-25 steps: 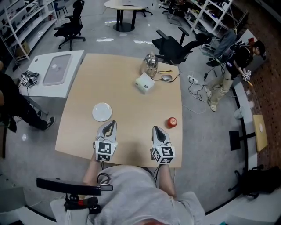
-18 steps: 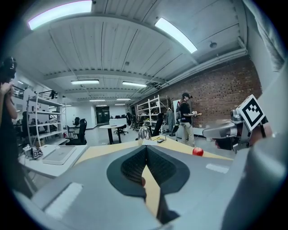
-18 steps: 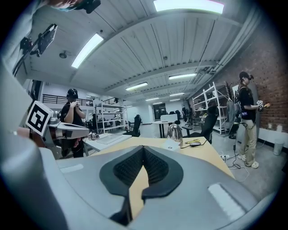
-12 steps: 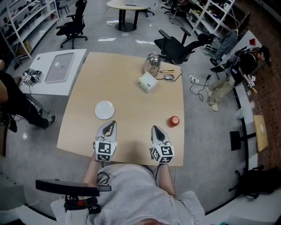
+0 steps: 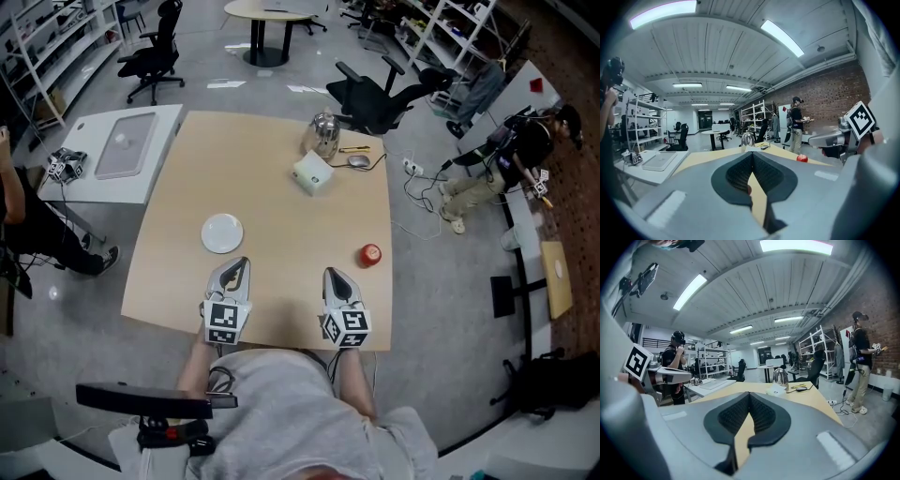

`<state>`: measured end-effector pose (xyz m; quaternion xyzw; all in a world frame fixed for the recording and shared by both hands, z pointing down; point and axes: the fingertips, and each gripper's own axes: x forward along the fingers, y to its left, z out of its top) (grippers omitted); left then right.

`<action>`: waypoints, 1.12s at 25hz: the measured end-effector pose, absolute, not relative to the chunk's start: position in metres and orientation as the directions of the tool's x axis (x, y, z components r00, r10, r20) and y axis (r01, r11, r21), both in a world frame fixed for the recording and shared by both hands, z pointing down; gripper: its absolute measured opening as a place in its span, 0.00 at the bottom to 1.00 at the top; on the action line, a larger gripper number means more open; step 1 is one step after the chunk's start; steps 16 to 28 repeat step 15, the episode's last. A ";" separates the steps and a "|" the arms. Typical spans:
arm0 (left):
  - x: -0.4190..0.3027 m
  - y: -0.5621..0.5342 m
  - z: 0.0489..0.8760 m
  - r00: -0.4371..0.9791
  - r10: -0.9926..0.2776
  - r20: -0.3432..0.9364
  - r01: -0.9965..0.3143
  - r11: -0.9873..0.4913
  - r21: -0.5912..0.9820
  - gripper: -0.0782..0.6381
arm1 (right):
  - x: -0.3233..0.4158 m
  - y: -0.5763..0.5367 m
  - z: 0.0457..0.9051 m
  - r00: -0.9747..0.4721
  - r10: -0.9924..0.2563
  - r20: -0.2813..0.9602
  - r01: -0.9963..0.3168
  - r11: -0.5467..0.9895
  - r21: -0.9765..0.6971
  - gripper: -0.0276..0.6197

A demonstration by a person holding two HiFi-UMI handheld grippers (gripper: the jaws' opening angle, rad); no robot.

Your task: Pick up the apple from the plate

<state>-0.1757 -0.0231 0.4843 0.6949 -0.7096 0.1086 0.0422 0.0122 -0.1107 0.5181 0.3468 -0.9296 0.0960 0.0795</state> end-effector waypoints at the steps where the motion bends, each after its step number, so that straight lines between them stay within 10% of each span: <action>1: -0.175 -0.023 0.484 -0.030 -0.977 0.212 -0.995 0.010 -0.097 0.14 | 0.013 -0.110 0.518 -0.746 -0.631 0.214 -0.661 0.740 -0.124 0.05; 28: -0.162 -0.020 0.485 -0.025 -0.977 0.212 -0.995 0.005 -0.095 0.14 | 0.027 -0.107 0.520 -0.743 -0.634 0.213 -0.665 0.737 -0.126 0.05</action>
